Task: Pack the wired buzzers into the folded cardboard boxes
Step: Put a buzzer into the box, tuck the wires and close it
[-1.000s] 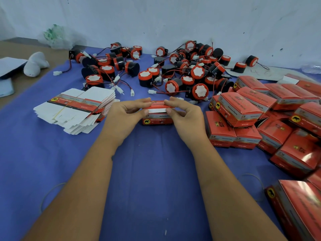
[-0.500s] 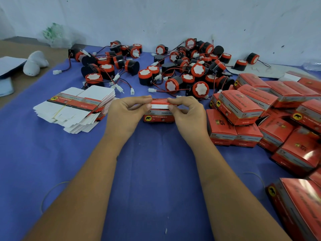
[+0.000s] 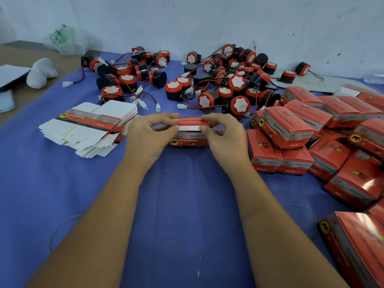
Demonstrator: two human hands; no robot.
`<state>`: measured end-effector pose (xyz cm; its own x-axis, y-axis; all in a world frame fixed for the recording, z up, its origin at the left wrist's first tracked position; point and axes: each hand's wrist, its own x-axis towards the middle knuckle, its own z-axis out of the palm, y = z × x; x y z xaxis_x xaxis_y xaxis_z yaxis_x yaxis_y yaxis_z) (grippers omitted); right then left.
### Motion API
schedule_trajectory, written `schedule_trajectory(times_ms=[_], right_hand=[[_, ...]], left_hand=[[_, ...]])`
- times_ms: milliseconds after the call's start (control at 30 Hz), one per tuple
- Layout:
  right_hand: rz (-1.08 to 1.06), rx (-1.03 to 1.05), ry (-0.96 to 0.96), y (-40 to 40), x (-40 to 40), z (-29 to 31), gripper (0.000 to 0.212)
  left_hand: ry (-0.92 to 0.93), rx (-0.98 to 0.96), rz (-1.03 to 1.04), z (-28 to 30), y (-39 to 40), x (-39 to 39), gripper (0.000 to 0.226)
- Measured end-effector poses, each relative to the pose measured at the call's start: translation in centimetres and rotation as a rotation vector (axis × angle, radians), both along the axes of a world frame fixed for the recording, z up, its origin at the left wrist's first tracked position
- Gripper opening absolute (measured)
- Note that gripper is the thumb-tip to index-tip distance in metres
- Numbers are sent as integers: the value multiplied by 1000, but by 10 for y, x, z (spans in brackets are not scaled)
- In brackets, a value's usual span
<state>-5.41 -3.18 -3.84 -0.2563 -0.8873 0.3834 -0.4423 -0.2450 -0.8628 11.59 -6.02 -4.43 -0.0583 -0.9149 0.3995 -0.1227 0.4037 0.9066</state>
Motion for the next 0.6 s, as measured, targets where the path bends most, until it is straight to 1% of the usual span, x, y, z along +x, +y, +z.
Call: schedule_trajectory(times_ms=[67,133,233,300,367,433,533,600], right_hand=[[0,-11,26,1,0,-1,13],[-7,-36,100,1,0,-3,10],[6,-89,154,1,0,-5,3],[30,-105,137,2,-1,-6,4],[60,-105,135,3,-3,-8,11],[90,-79,155,3,-3,-8,18],[62,-78,292,3,-2,-9,22],[-1,-135,432,4,-1,-7,23]], left_hand=[[-31,-6,-11,0,1,1,19],[-68,-16,-19,-1,2,3,20],[-135,-36,-35,-1,3,7,14],[-223,-76,-26,-1,4,7,21],[-294,-100,13,-1,4,6,30],[-319,-107,54,-1,3,5,28],[-334,-107,86,-2,0,5,16],[-348,-111,97,-2,0,4,11]])
